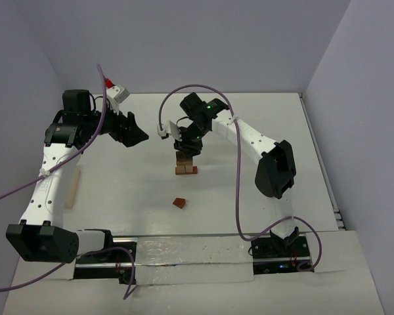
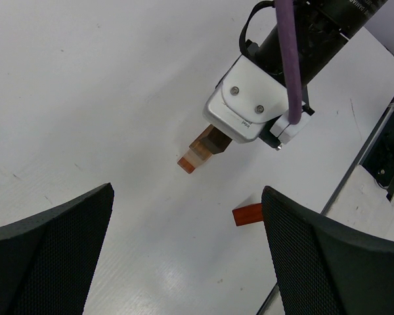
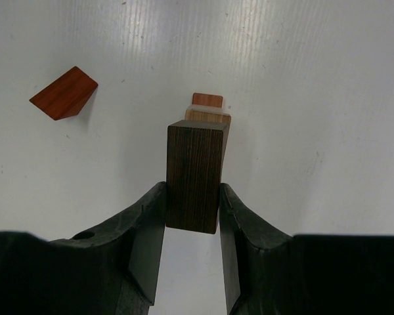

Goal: Build the wood block tower

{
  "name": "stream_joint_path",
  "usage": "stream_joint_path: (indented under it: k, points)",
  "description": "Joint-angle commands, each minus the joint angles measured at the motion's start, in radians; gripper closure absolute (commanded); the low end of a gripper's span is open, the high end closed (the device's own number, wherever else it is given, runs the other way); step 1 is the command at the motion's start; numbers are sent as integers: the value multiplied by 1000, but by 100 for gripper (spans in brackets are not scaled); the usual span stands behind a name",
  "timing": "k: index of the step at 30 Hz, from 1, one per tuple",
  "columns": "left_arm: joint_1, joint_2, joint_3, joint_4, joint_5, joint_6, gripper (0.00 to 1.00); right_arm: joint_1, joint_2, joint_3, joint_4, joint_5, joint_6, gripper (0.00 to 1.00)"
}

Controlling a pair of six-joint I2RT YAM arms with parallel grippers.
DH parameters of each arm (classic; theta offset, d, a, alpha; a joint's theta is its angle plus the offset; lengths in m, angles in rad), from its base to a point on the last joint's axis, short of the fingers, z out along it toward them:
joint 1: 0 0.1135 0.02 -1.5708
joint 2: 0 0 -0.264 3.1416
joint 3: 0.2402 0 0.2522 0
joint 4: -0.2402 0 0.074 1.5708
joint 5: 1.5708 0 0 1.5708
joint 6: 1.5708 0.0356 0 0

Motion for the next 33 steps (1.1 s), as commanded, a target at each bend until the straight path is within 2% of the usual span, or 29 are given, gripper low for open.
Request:
stream_joint_path:
  k: [1, 14, 27, 33]
  points:
    - [6, -10, 23, 33, 25, -7, 1, 10, 17, 39, 36, -6, 22, 100]
    - [6, -13, 18, 30, 20, -4, 1, 10, 28, 36, 53, -9, 51, 98]
    - [6, -13, 9, 33, 27, -7, 1, 8, 25, 11, 70, -9, 58, 89]
    - [6, -13, 7, 37, 23, -7, 1, 8, 12, -11, 81, -9, 56, 89]
